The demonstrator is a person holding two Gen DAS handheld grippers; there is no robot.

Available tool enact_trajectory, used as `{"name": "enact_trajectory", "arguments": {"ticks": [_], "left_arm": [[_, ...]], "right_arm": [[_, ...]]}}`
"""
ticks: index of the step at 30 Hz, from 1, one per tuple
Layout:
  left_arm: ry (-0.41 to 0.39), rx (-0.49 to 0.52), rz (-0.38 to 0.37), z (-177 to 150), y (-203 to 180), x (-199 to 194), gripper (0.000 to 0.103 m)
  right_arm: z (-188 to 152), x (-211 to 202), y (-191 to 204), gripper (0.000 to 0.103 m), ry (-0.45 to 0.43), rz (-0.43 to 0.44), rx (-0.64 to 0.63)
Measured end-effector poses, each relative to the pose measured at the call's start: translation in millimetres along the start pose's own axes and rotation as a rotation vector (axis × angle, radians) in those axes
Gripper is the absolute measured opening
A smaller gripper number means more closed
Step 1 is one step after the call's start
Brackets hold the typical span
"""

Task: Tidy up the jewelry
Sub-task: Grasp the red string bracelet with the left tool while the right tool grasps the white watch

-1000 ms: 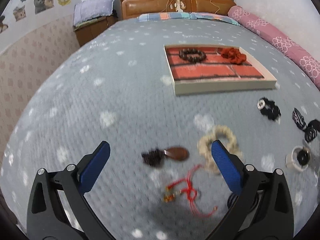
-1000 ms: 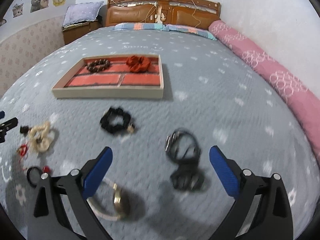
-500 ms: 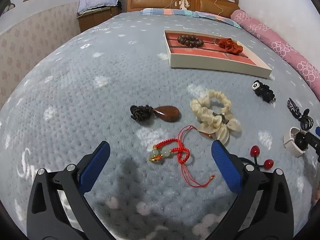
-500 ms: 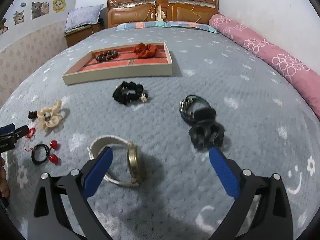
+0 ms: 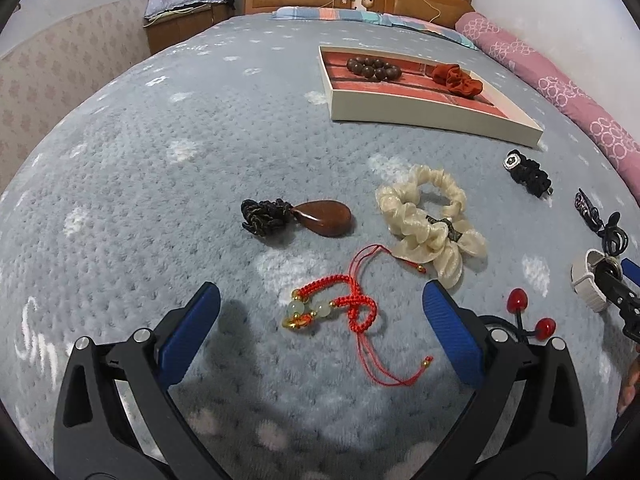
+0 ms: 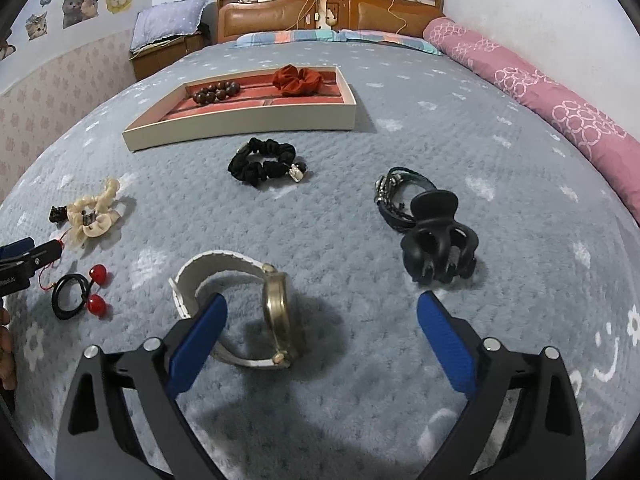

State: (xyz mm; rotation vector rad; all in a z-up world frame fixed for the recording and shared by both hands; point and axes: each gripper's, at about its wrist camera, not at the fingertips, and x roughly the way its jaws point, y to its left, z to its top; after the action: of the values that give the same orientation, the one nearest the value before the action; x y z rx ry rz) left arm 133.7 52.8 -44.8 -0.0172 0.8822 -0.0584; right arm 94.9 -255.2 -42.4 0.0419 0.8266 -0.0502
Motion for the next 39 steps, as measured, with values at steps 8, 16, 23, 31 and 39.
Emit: {"name": "enact_trajectory", "arguments": {"ticks": [8,16,23,31,39], "left_arm": [[0.021,-0.02,-0.038,0.6,3.9,7.9,0.088],[0.009,-0.02,-0.042,-2.0,3.8,7.1,0.061],[0.001,-0.029,-0.013,-3.4,5.6,5.8,0.047],[-0.001,-0.01,-0.001,-5.4,2.8,3.8,0.029],[-0.006,-0.018,-0.026,-7.0,4.0,2.0,0.012]], "right_arm": [[0.4,13.2,-2.1,0.07,0.037,0.008,0.025],[-1.1,14.5,-0.7,0.067,0.03,0.009,0.021],[-2.1,13.6,1.3,0.062,0.025,0.018,0.018],[-2.5,11.9,3.6,0.044,0.02,0.044,0.01],[-2.3,12.5,2.3,0.033,0.026,0.068,0.017]]}}
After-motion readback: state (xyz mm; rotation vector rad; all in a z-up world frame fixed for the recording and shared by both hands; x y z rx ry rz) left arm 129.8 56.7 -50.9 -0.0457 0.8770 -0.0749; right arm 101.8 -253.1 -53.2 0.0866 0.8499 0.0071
